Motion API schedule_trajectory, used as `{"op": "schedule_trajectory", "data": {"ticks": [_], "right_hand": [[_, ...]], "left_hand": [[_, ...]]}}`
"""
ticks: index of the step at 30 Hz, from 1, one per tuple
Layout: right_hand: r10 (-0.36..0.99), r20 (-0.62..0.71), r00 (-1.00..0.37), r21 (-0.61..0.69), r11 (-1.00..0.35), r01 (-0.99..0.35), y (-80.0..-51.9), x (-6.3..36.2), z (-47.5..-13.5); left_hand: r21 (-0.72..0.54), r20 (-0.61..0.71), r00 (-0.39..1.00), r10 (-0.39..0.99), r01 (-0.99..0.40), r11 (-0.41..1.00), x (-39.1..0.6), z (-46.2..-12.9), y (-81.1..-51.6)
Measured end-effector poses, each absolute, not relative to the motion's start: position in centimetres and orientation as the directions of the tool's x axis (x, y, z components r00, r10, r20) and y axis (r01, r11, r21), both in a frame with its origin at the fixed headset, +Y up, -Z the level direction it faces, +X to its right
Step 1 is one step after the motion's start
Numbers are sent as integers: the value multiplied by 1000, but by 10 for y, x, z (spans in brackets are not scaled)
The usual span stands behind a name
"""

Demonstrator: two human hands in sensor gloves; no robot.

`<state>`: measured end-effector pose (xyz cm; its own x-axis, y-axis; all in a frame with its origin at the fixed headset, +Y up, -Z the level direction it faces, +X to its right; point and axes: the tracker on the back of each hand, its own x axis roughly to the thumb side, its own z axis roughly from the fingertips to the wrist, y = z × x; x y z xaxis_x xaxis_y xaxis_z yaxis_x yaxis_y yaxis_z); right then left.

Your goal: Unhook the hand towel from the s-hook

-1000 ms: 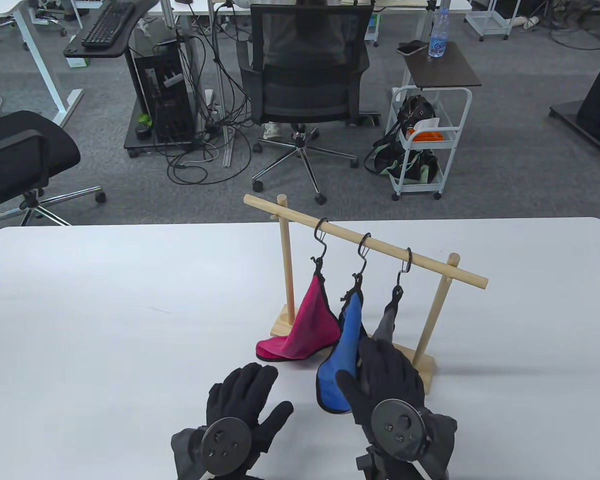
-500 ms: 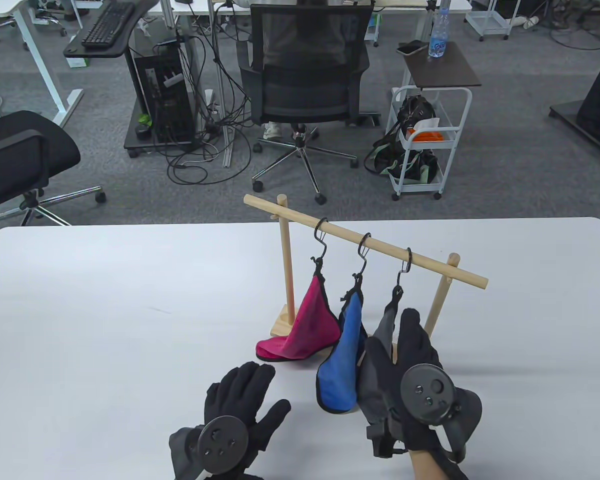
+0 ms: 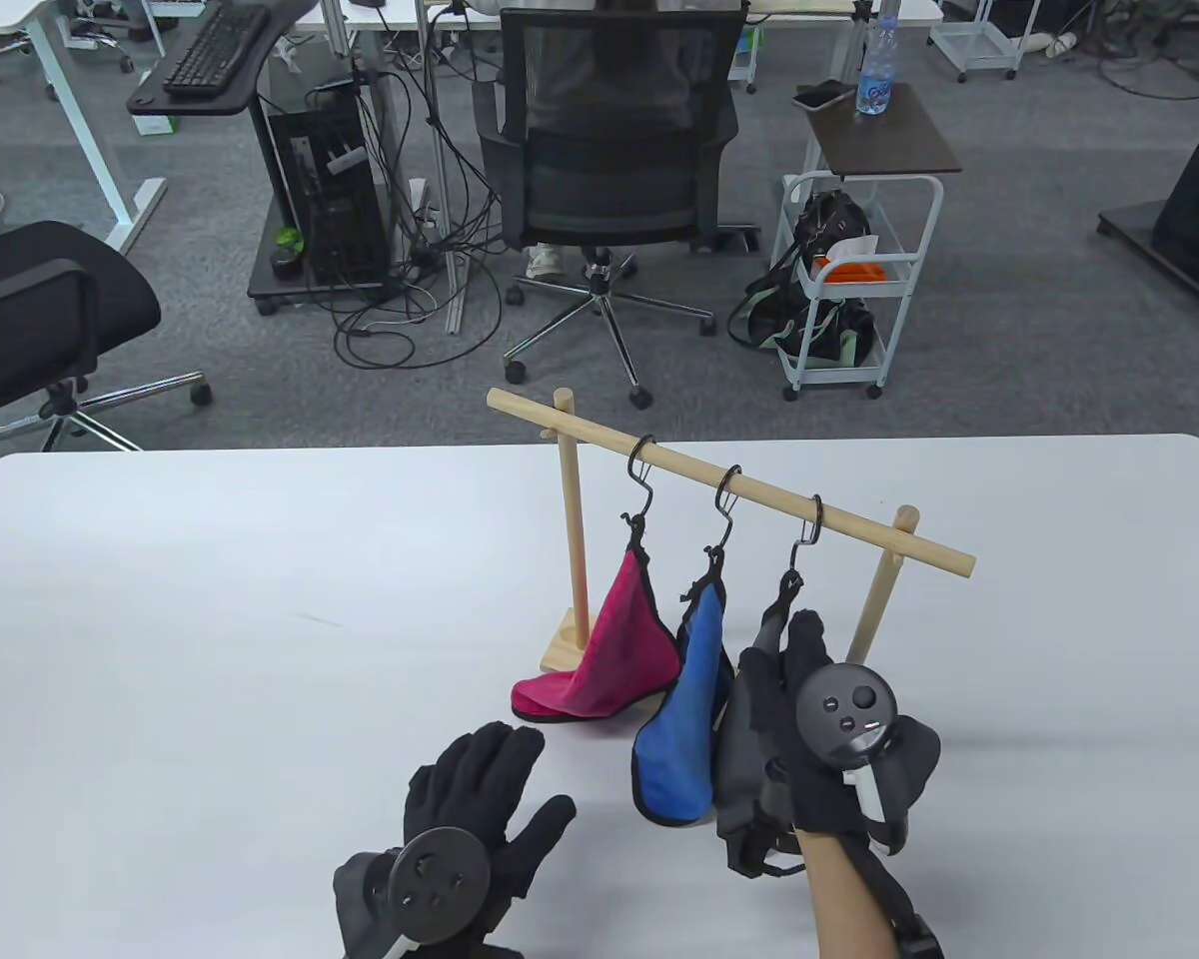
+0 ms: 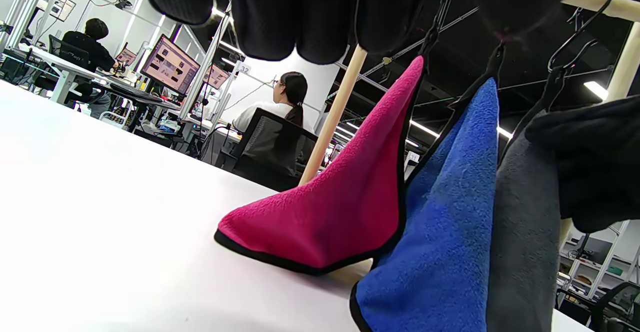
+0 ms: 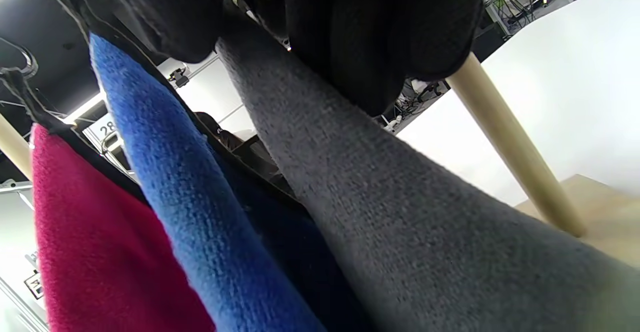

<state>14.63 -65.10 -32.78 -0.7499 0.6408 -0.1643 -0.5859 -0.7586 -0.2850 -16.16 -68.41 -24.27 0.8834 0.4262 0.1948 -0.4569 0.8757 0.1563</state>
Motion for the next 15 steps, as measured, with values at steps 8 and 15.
{"op": "schedule_trajectory", "data": {"ticks": [8, 15], "right_hand": [[632, -169, -756, -330, -759, -561, -653, 147, -327], [624, -155, -766, -350, -760, -548, -650, 148, -323]], "left_hand": [[150, 196, 884, 425, -455, 878, -162, -243, -684], [149, 196, 883, 426, -456, 877, -162, -243, -685]]}}
